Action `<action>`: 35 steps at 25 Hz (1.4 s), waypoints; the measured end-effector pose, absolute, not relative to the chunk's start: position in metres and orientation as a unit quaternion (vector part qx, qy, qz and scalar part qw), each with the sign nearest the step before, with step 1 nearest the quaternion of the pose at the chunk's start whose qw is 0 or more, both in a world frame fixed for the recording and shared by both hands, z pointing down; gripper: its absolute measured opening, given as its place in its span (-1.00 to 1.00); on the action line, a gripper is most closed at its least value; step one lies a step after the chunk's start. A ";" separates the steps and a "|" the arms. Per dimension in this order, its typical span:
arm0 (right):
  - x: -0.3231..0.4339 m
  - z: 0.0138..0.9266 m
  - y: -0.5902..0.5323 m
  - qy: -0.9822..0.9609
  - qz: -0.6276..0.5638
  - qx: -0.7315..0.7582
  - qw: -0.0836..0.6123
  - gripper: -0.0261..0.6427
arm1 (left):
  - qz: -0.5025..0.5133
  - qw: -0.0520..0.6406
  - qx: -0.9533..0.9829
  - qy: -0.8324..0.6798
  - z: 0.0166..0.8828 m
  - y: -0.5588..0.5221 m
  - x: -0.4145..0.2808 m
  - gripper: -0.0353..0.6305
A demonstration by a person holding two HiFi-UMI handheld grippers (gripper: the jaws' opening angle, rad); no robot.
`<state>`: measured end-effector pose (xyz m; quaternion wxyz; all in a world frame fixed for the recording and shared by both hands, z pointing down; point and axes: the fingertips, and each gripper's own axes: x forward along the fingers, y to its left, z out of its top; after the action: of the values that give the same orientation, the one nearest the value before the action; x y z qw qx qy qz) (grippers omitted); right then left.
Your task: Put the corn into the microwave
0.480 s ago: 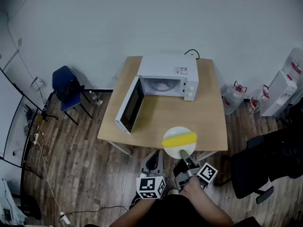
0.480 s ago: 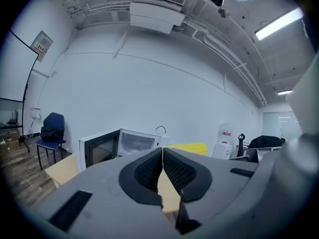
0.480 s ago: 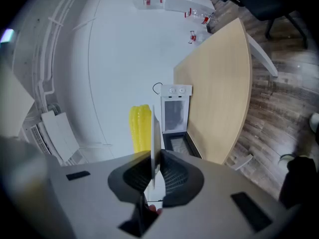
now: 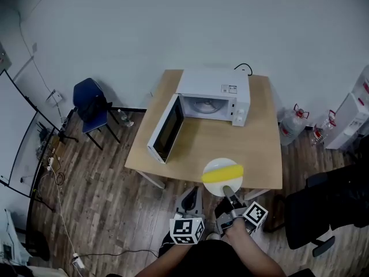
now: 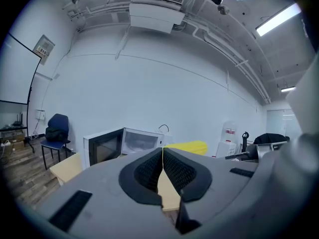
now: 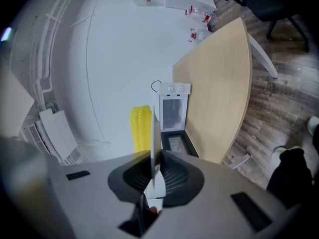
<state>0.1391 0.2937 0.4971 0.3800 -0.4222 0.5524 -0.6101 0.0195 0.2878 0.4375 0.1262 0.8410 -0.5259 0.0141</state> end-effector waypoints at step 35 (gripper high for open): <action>0.126 0.528 0.071 0.512 -0.598 -0.476 0.393 -0.67 | 0.044 0.107 0.892 -0.437 0.453 0.063 0.015 -0.85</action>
<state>0.1260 0.0713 0.5283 0.3930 -0.4758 0.5118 -0.5977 0.0146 0.0633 0.4535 0.1073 0.8920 -0.4370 0.0439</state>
